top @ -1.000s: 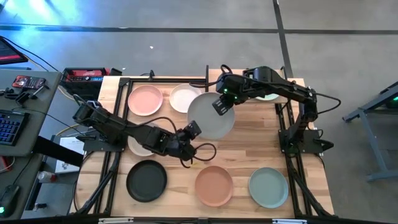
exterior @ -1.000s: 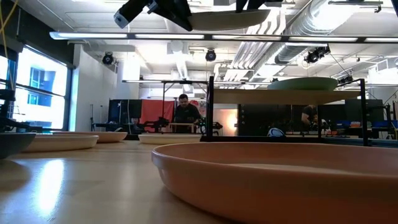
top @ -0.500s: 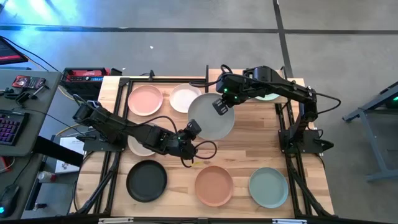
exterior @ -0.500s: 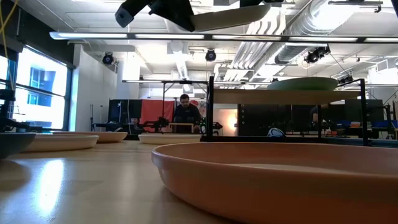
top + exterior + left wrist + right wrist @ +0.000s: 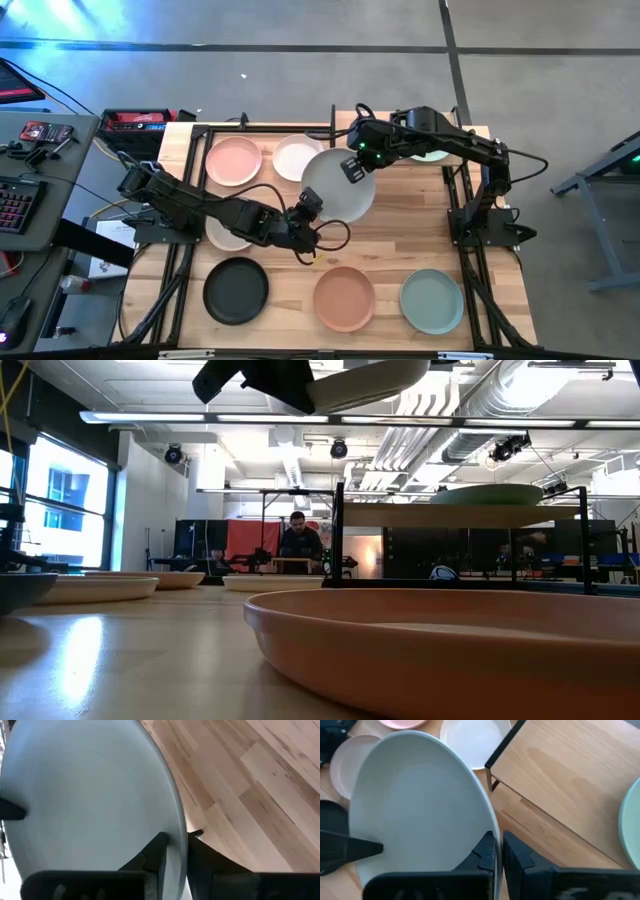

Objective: Place and stack plates onto a shelf
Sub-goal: Stack the light gray plate on top of the green plate on the shelf

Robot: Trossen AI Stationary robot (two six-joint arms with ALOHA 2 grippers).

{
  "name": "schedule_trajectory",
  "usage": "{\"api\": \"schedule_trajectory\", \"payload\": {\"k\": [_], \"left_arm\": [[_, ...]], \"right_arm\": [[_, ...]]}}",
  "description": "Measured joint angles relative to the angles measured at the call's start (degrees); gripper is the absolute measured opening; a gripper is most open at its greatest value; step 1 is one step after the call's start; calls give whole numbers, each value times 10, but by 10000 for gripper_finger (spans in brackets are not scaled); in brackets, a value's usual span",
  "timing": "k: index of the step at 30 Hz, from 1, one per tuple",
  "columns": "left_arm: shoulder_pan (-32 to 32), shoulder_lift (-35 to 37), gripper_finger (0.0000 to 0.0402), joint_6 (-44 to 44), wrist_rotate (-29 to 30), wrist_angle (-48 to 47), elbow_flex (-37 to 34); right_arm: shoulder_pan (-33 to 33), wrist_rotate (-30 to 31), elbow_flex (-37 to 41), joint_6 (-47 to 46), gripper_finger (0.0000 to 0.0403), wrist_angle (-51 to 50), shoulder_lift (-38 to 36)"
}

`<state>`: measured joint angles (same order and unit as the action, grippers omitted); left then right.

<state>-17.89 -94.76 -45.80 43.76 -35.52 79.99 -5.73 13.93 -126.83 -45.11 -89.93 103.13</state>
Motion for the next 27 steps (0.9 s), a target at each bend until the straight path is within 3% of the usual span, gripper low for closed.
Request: {"api": "schedule_trajectory", "payload": {"k": [12,27], "left_arm": [[6,0,119,124,-32,-8,0],[-2,0,119,173,-25,-53,0]], "right_arm": [[0,-8,78,-29,1,1,2],[-37,13,77,-20,0,-1,-25]]}}
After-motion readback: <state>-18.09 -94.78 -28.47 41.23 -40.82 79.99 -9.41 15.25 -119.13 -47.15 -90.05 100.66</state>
